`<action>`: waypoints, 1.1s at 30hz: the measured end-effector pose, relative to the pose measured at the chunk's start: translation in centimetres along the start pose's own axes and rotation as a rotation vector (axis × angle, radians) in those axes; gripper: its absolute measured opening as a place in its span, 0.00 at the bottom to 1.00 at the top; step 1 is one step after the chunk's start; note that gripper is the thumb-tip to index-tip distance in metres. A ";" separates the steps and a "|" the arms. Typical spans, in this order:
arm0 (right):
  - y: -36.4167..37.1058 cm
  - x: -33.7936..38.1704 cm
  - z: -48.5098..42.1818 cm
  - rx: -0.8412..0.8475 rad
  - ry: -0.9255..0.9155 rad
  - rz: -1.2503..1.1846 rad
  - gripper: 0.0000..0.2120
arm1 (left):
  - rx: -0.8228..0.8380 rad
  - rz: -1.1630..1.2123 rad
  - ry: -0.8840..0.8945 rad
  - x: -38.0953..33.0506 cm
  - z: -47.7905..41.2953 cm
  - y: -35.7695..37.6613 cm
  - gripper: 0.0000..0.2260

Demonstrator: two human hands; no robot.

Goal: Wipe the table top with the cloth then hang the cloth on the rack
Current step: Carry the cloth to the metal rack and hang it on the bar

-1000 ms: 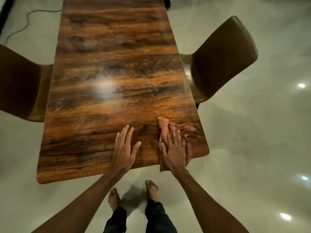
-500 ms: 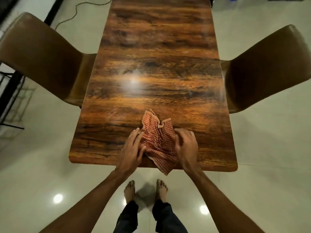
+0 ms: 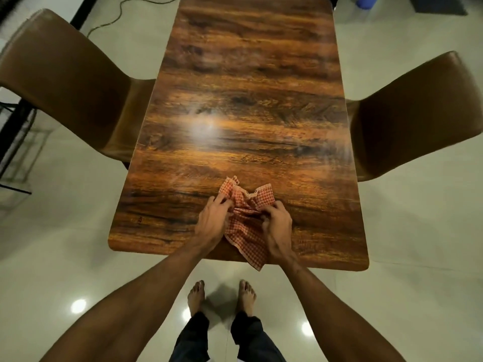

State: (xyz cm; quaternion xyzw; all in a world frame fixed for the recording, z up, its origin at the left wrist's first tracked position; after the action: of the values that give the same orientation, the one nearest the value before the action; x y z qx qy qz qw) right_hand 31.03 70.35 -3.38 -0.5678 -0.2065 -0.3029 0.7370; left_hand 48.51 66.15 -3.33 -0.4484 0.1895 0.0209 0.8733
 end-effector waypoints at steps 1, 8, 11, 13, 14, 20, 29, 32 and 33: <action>-0.7 0.8 -0.1 -0.015 -0.034 -0.016 0.16 | -0.021 0.043 0.000 0.4 0.2 -0.4 0.16; -1.9 10.9 -2.4 -0.088 -0.167 -0.072 0.18 | -0.338 0.218 0.002 5.6 5.4 -8.0 0.17; -0.5 17.9 -3.4 -0.069 -0.269 -0.072 0.18 | -0.444 0.256 -0.036 10.3 8.2 -12.5 0.17; 0.9 23.0 -4.1 -0.063 -0.333 -0.088 0.18 | -0.536 0.264 -0.036 14.1 10.0 -15.3 0.16; 1.6 25.4 -4.2 -0.058 -0.370 -0.102 0.18 | -0.570 0.262 -0.040 15.8 10.8 -16.2 0.16; 10.5 41.1 -5.9 -0.024 -0.462 -0.102 0.20 | -0.763 0.283 -0.102 30.4 17.6 -23.3 0.10; 23.2 60.9 -8.2 0.133 -0.630 -0.066 0.16 | -0.895 0.266 -0.243 49.1 25.9 -30.4 0.08; 27.6 66.1 -10.5 0.182 -0.699 -0.067 0.17 | -0.918 0.285 -0.301 54.9 26.8 -31.8 0.08; 29.3 68.0 -11.7 0.193 -0.712 -0.061 0.17 | -0.920 0.288 -0.321 57.1 26.7 -32.3 0.08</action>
State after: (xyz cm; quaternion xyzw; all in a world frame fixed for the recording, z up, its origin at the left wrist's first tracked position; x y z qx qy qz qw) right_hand 100.20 49.75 16.72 -0.5592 -0.4943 -0.0875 0.6597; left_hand 116.48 60.33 15.82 -0.7470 0.0838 0.2910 0.5919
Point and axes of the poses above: each hand's wrist, its own z-axis away from the middle knuckle, its own y-axis out of the palm, x = y × z, the point moved 5 cm from there along -z, towards the middle knuckle, and after that the axes turned 14 degrees about x, right-handed, at the moved point
